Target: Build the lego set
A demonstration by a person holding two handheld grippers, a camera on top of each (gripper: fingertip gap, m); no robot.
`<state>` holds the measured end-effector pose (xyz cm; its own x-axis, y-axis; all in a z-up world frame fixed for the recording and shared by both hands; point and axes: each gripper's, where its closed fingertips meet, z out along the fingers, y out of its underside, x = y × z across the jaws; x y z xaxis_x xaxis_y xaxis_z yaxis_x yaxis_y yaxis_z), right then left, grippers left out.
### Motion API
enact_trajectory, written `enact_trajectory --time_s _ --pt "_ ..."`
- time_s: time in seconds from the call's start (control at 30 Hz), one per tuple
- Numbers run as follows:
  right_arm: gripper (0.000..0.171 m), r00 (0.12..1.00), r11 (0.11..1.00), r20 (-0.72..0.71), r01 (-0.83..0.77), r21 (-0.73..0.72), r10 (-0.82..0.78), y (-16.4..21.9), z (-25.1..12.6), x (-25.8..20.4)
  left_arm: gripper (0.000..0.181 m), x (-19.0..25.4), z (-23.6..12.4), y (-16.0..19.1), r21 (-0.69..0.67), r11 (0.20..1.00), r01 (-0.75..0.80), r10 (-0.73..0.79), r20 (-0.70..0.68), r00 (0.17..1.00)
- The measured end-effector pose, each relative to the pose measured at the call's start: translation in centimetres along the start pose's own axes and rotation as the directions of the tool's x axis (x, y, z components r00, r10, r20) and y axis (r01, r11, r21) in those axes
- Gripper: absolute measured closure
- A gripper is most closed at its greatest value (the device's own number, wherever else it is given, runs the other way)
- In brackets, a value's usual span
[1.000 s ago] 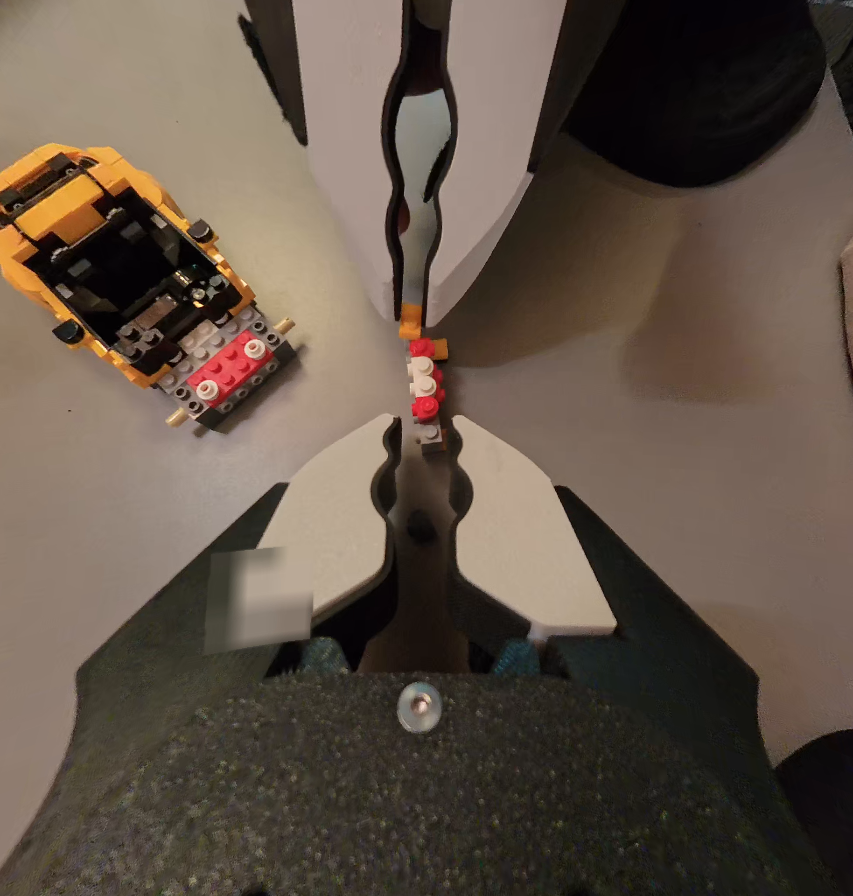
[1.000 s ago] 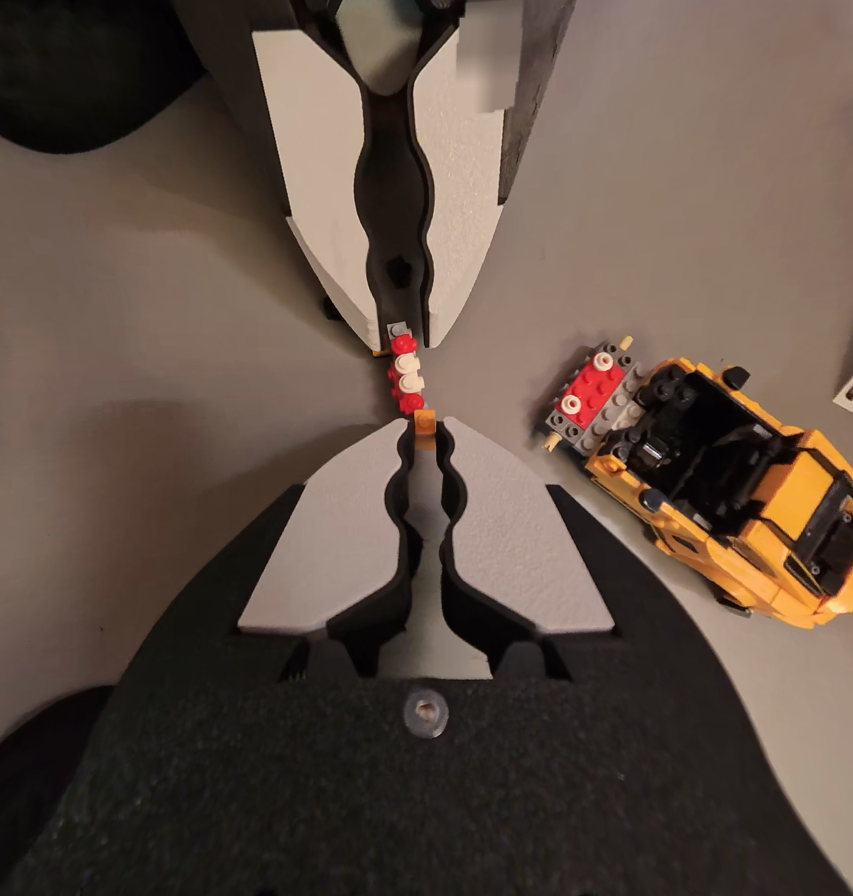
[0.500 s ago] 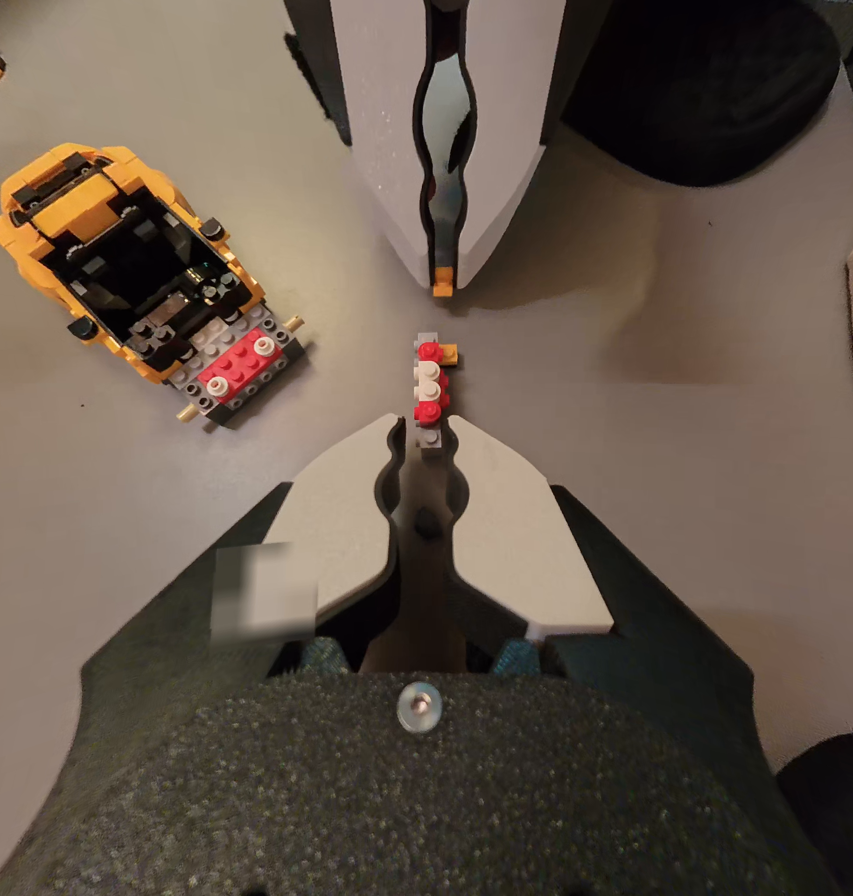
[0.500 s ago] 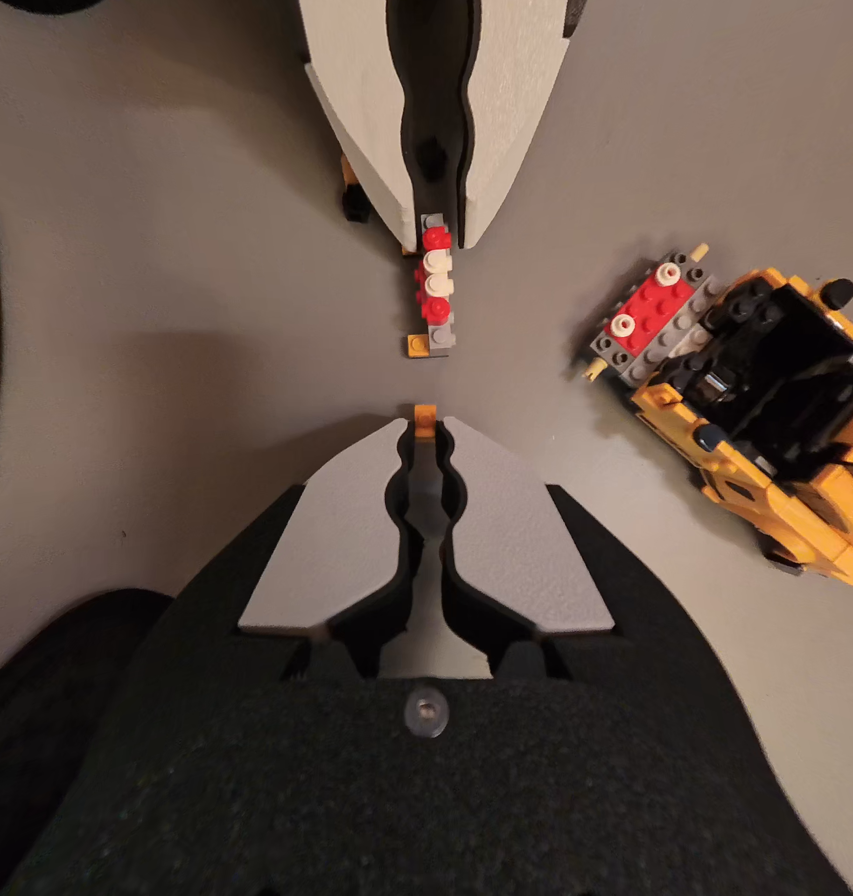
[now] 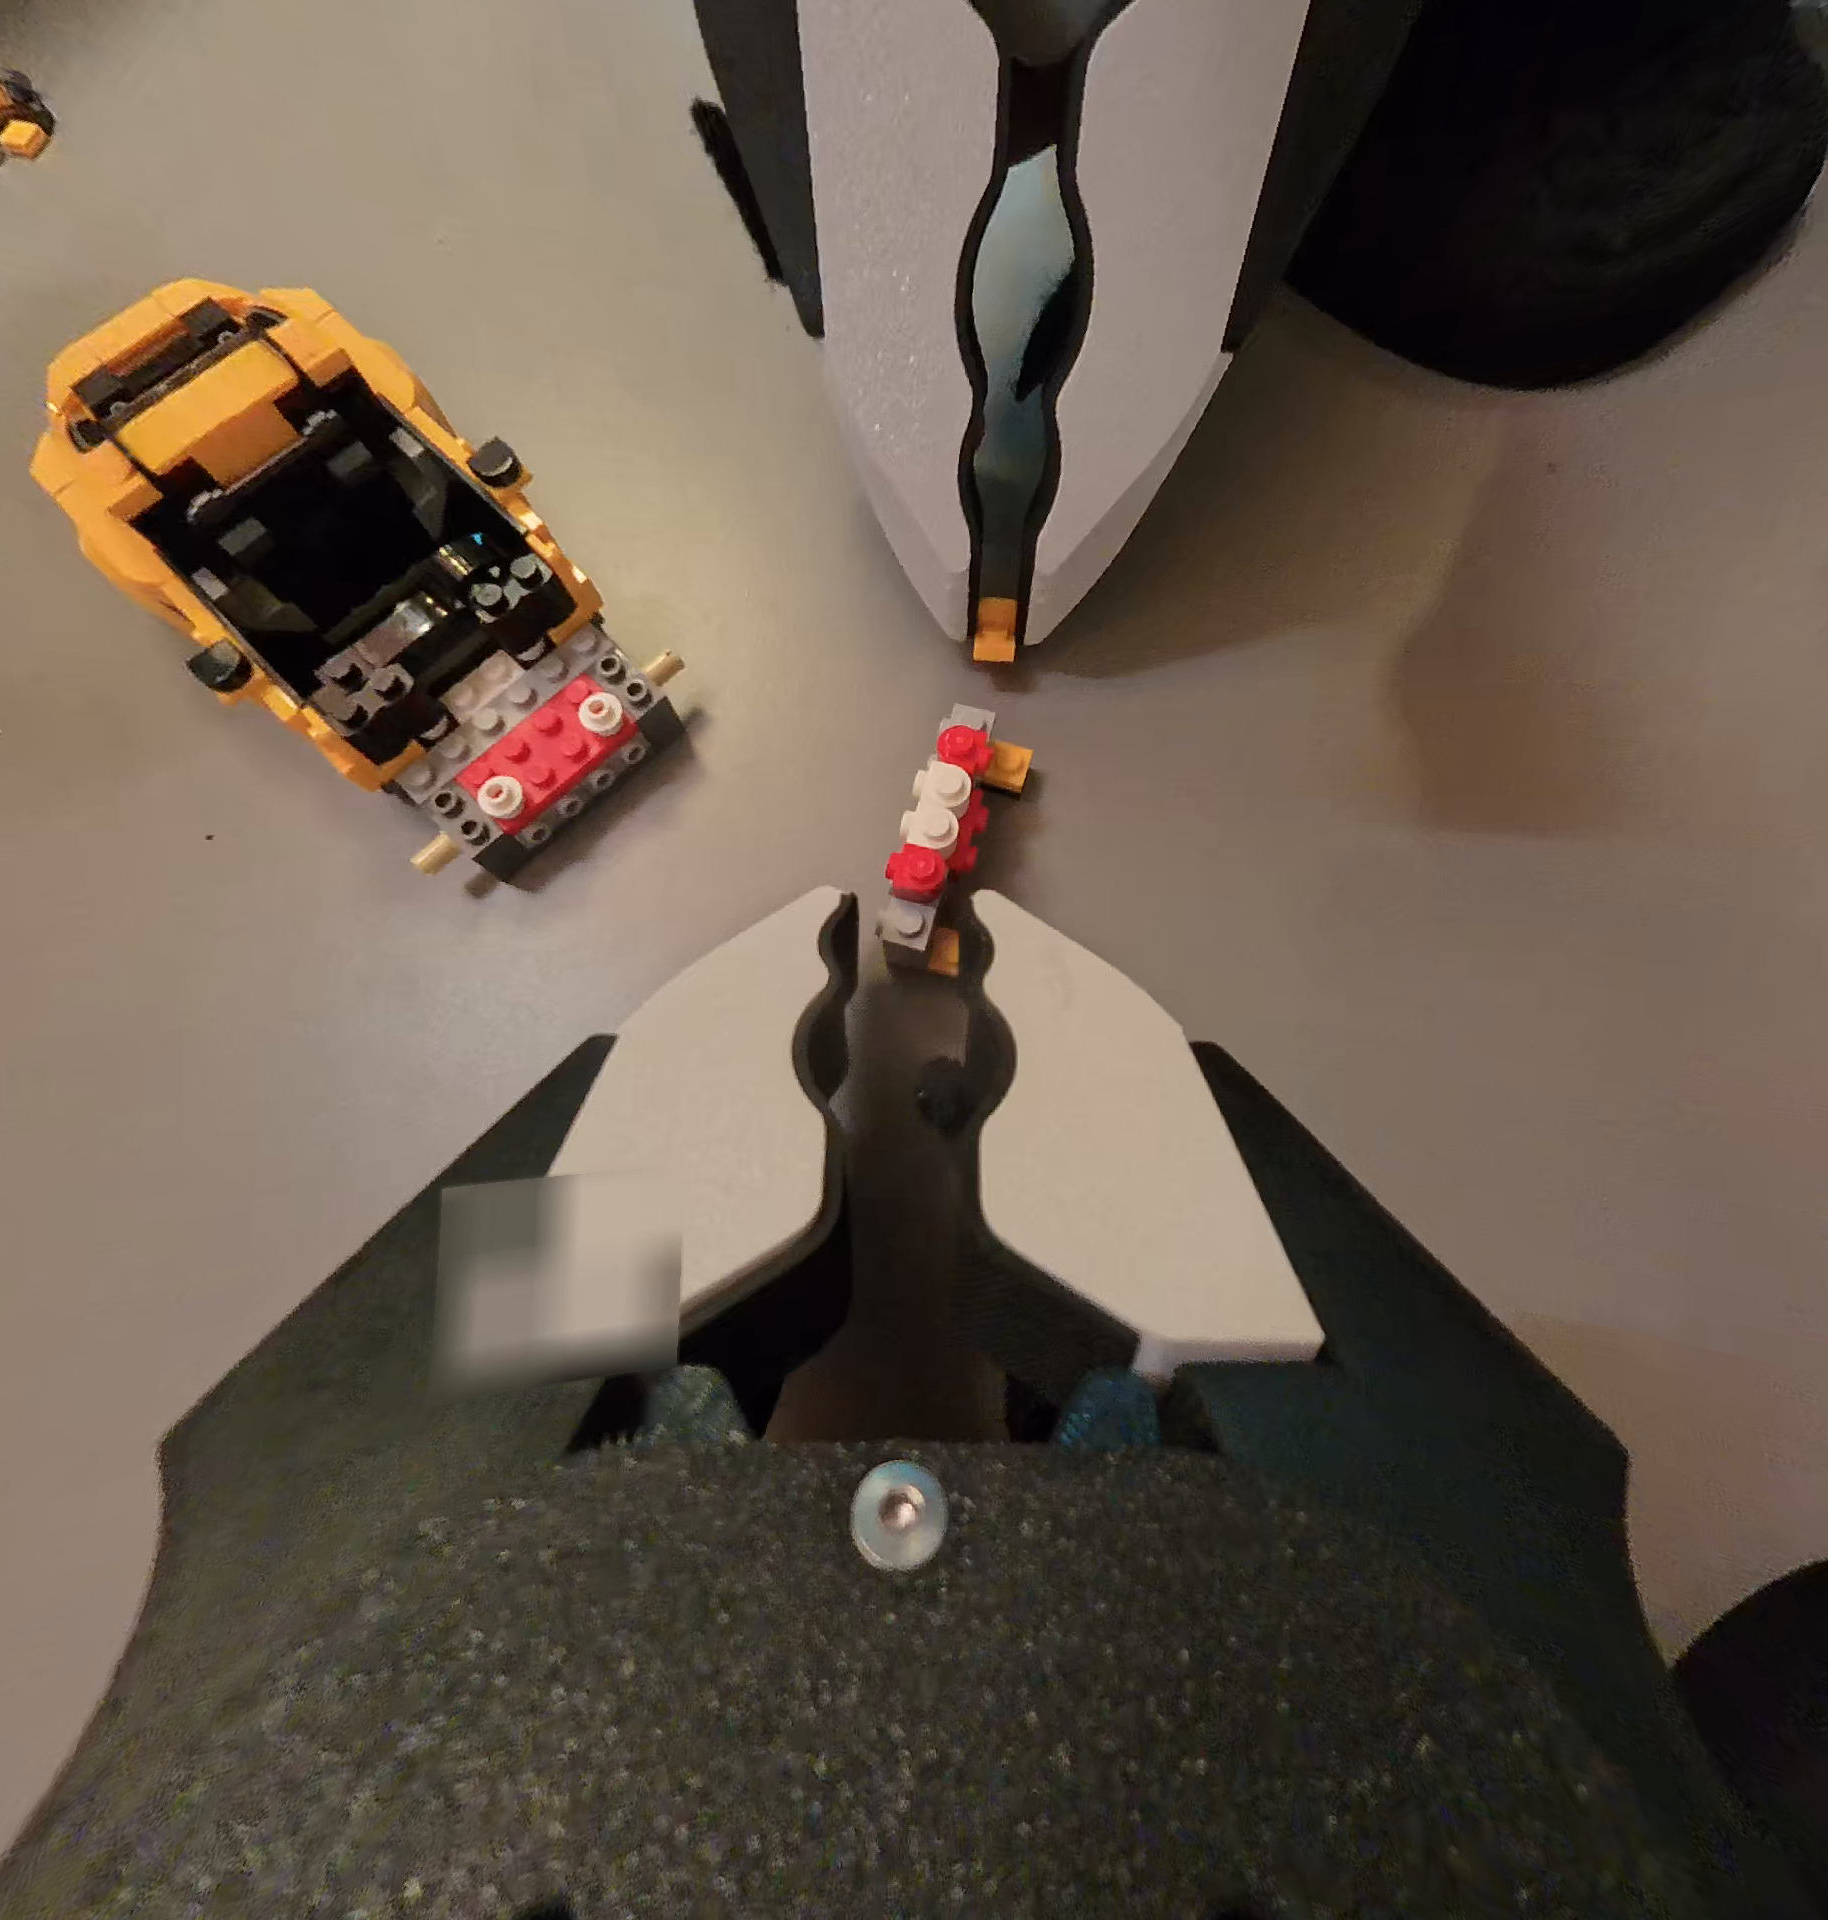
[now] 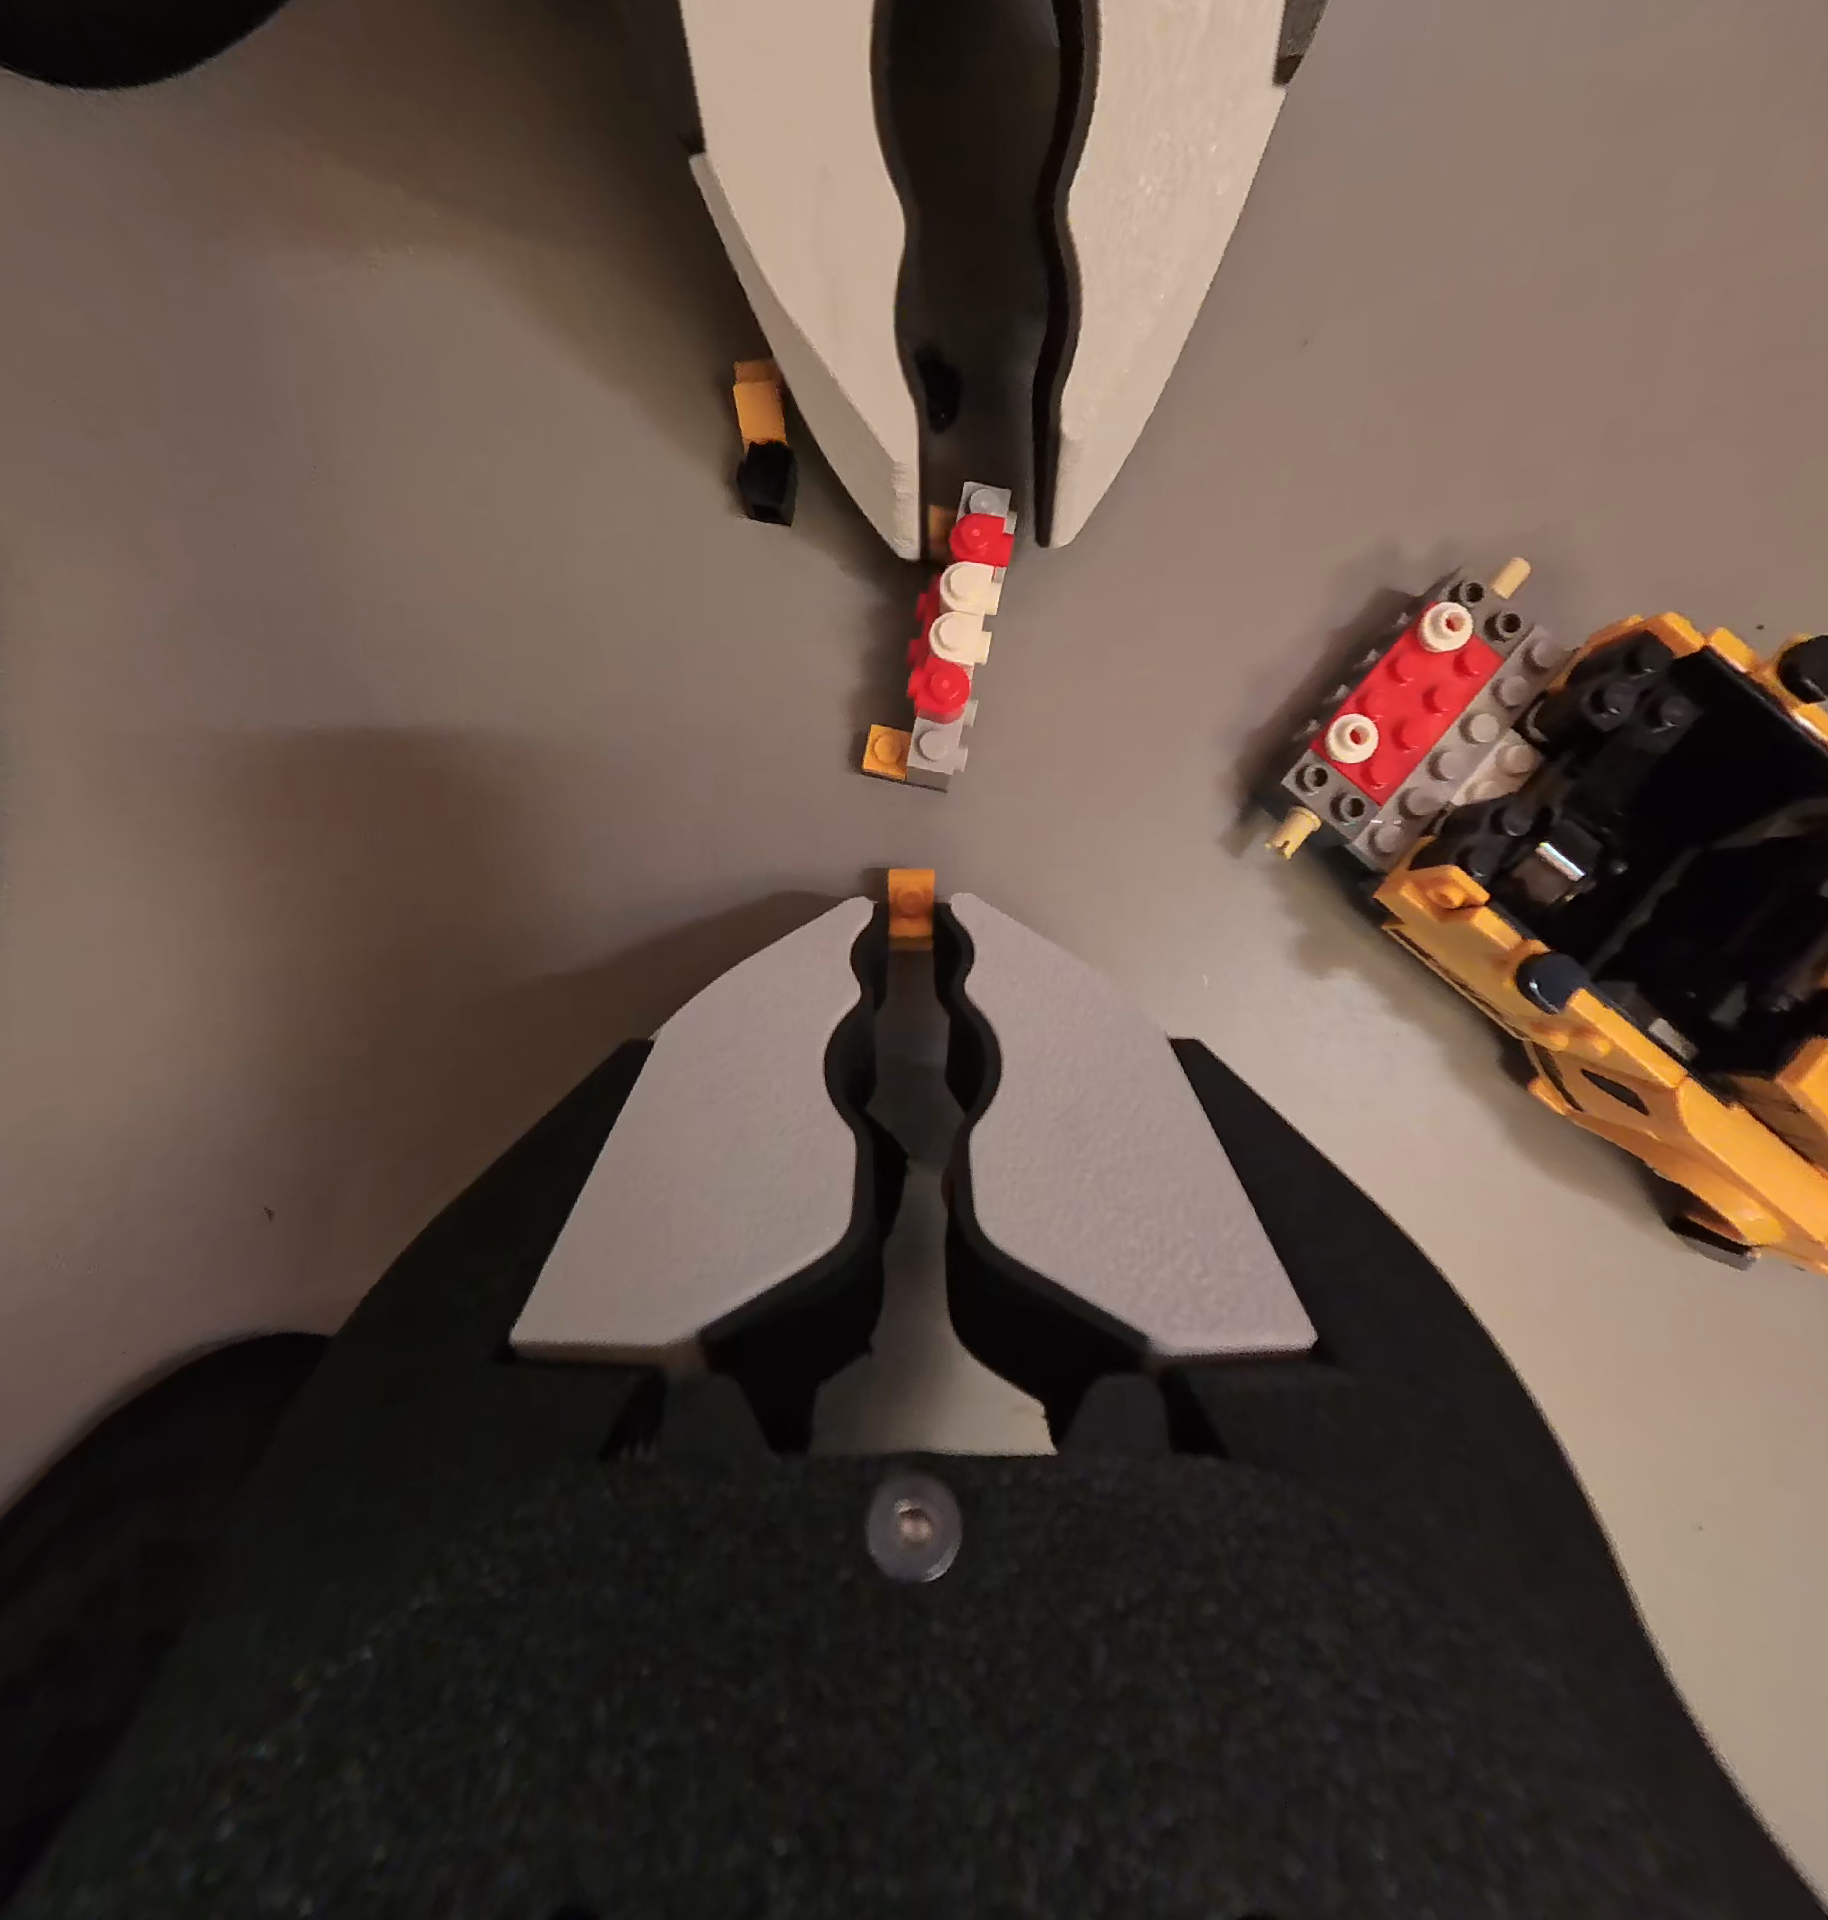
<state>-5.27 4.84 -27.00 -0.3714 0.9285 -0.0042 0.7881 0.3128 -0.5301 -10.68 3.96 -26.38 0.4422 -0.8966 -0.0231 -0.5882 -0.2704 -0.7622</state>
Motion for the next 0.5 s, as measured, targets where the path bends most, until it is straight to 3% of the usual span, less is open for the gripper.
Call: enact_trajectory --time_s 0.5 --pt "0.164 0.999 0.996 -0.033 0.003 0.084 0.0 -1.9 -0.3 0.4 0.167 0.8 0.9 -0.8 0.03 1.0 -0.003 0.004 -0.023 1.0"
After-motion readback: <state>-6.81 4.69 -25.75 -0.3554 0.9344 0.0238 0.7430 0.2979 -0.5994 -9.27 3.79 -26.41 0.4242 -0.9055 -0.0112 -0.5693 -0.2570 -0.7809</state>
